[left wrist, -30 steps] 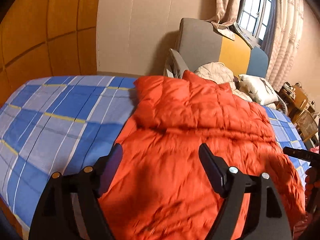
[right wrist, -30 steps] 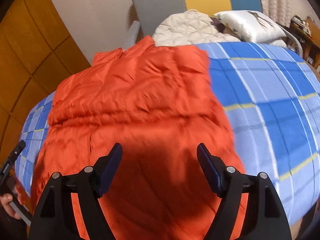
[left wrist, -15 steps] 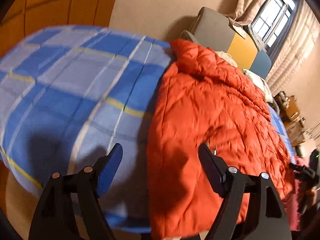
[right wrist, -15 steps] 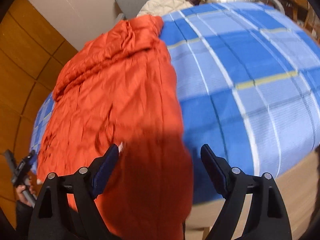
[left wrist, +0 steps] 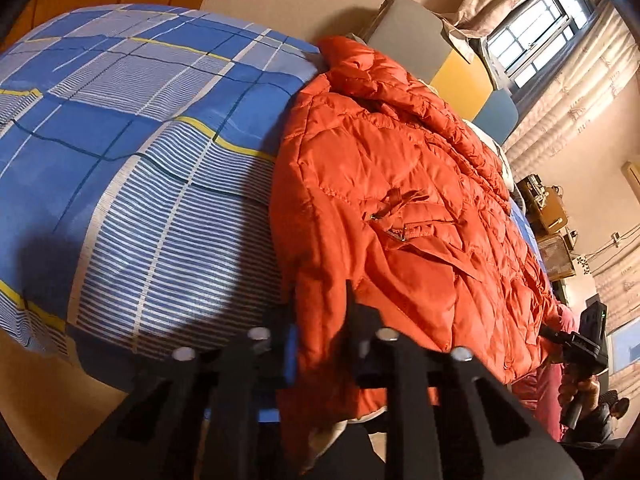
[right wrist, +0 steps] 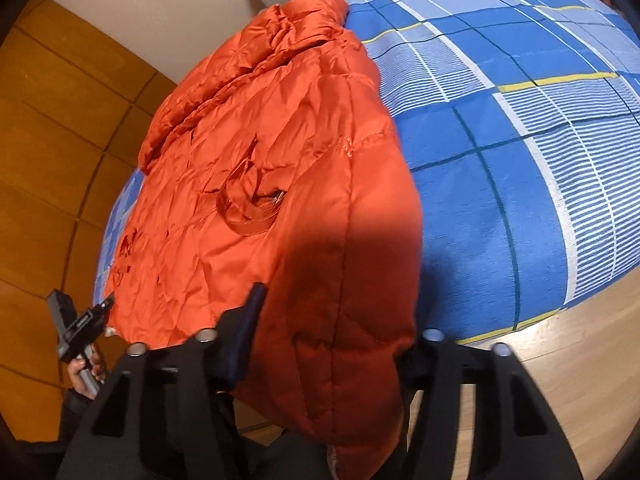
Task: Fold large clothes
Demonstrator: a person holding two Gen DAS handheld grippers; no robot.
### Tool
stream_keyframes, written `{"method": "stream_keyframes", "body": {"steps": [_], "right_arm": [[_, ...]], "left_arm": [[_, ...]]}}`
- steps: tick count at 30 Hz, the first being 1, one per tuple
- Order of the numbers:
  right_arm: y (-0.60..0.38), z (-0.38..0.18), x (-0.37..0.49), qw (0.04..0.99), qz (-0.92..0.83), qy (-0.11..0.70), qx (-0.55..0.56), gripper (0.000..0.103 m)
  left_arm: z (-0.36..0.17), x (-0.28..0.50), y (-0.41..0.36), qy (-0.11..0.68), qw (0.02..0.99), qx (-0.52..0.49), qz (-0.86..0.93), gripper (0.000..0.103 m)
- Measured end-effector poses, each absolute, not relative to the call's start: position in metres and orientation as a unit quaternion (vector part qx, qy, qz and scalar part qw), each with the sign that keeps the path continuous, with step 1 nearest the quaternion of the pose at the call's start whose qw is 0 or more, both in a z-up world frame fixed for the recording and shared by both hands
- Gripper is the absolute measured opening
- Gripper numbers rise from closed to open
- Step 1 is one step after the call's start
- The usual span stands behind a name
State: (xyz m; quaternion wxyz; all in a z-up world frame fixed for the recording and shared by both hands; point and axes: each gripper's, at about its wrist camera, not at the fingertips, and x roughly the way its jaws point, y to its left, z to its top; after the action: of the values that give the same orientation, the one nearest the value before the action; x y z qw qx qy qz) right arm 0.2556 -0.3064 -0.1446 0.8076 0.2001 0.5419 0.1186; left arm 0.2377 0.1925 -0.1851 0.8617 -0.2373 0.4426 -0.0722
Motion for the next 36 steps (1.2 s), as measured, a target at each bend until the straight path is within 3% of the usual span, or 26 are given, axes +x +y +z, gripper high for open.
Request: {"method": "stream_keyframes", "body": {"steps": [3, 7, 22, 36], "right_arm": [[-0.302, -0.137, 0.251, 0.814, 0.127, 0.536, 0.185, 0.023], [-0.301, -0.124, 0.242, 0.817, 0.138, 0.535, 0.164, 0.017], [-0.305, -0.053, 0.219, 0.828, 0.19, 0.509, 0.137, 0.014], [-0.315, -0.004, 0.304, 0.855, 0.2, 0.429, 0.209, 0.014]], "left_arm": [[-0.178, 0.233, 0.188, 0.438, 0.868, -0.221, -0.076, 0.007], [-0.167, 0.219, 0.189, 0.433, 0.872, -0.211, -0.085, 0.006], [-0.127, 0.173, 0.209, 0.403, 0.869, -0.259, -0.126, 0.005], [-0.062, 0.253, 0.222, 0.348, 0.876, -0.296, -0.153, 0.006]]}}
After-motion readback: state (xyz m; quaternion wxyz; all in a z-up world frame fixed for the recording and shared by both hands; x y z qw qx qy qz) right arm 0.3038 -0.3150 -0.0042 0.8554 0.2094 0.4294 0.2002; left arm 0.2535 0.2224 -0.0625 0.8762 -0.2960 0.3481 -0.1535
